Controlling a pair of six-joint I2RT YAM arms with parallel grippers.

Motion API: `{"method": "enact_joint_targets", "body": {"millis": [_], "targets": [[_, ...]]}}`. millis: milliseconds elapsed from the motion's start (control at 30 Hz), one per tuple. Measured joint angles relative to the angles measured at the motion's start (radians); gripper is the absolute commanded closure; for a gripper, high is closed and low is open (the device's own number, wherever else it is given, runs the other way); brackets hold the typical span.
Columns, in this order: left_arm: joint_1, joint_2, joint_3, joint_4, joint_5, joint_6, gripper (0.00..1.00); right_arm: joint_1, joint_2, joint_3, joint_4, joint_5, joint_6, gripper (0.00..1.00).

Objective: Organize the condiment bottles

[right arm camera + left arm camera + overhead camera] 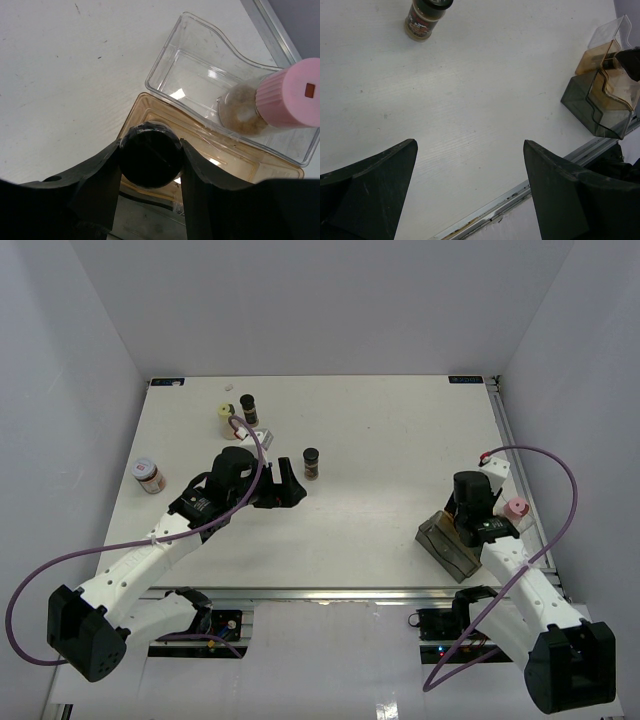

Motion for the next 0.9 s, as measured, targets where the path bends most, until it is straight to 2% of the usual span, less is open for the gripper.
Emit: {"method": "enact_joint_targets", "body": {"millis": [67, 267, 433, 600, 800, 900], "targets": [[0.000, 0.000, 0.000, 0.000, 0.000, 0.000, 0.02, -0.001, 0.000, -0.007, 0.001, 0.001, 0.007, 0.36], [0.000, 0.000, 0.000, 0.000, 0.000, -0.004, 0.02, -0.006, -0.011, -0.008, 0.007, 0.014, 0.015, 0.22], [0.000, -0.001, 0.000, -0.001, -0.001, -0.004, 0.02, -0.006, -0.033, 0.025, -0.028, 0.029, 0.006, 0.19], [0.001, -0.002, 0.008, -0.025, -0.028, -0.001, 0.02, -0.006, -0.055, 0.132, -0.078, 0.020, -0.034, 0.19], [0.073, 0.017, 0.074, -0.047, -0.026, 0.004, 0.02, 0.007, 0.044, 0.363, -0.090, -0.191, -0.136, 0.15], [0.116, 0.018, 0.075, -0.045, -0.019, -0.001, 0.02, 0.076, 0.155, 0.473, -0.079, -0.306, -0.182, 0.14]]}}
